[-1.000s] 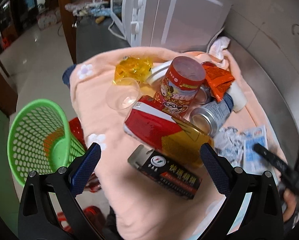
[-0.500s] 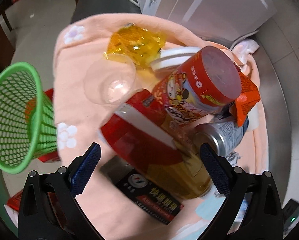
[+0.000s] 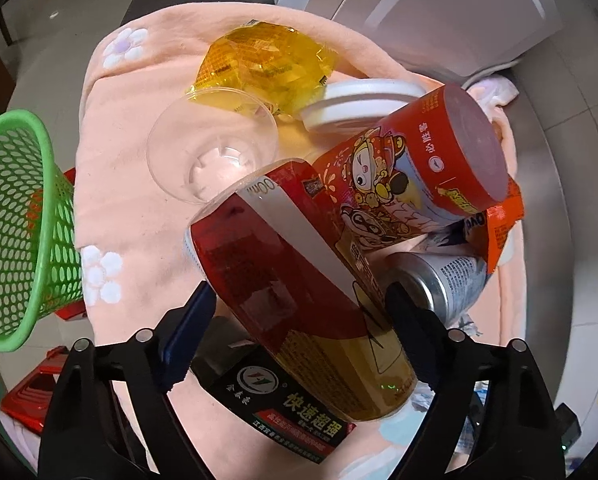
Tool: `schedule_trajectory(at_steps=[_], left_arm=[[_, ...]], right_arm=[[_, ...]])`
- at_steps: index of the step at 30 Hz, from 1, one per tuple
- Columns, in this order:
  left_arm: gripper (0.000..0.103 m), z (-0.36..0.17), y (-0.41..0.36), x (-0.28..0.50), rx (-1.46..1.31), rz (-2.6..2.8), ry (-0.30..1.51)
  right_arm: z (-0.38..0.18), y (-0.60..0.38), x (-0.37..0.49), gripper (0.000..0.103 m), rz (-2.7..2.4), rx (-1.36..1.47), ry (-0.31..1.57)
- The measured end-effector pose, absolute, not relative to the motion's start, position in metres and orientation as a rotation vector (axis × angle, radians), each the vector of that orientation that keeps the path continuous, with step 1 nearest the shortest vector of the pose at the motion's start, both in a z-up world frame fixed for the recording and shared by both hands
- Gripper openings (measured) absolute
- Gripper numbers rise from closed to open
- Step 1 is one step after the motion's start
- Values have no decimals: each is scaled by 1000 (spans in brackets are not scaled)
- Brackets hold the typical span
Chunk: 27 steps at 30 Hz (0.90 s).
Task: Collect trash
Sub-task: 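Grasp the red-labelled drink bottle with the left gripper while the right holds the carton, then drop the bottle into the green basket with left while right drops the carton in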
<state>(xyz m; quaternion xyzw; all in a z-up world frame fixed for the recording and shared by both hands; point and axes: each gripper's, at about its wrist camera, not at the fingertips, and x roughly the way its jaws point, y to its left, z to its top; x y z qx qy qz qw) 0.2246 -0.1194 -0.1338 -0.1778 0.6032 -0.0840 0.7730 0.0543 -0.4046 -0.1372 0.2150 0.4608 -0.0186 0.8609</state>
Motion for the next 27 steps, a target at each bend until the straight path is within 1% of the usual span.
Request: schedule_trajectory(at_steps=[12,20,27], left_arm=[[69,-109,-88,202,-451,-290,1258],[67,-81,-64,189,-492,-339,1195],[67,-52,-8,168,-567,-348,1118]], right_arm=[[-97,-384,35,39,-3,414,880],[-77,-358,33,39,57,378,853],[-57,-321,46,39,161,341,829]])
